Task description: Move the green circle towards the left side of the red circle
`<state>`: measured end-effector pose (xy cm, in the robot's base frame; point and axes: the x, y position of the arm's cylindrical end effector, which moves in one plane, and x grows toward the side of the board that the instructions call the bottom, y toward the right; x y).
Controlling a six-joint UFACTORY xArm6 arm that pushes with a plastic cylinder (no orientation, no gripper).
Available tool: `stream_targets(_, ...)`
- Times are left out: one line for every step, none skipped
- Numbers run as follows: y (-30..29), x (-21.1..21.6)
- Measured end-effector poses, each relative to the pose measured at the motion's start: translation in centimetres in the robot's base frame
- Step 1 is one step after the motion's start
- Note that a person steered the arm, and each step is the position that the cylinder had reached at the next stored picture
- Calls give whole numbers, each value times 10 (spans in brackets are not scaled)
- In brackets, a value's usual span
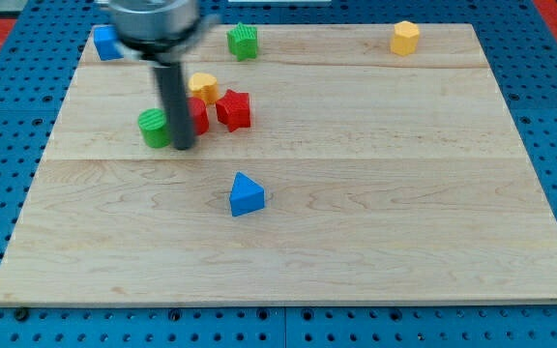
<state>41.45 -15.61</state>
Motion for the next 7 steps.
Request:
stream_targets(-56, -16)
stream_targets(-36, -26)
stream_targets(-20, -75)
stream_targets(-57, -90)
stream_targets(-51, -66)
stream_targets(-45, -55)
stream_targets(6, -83)
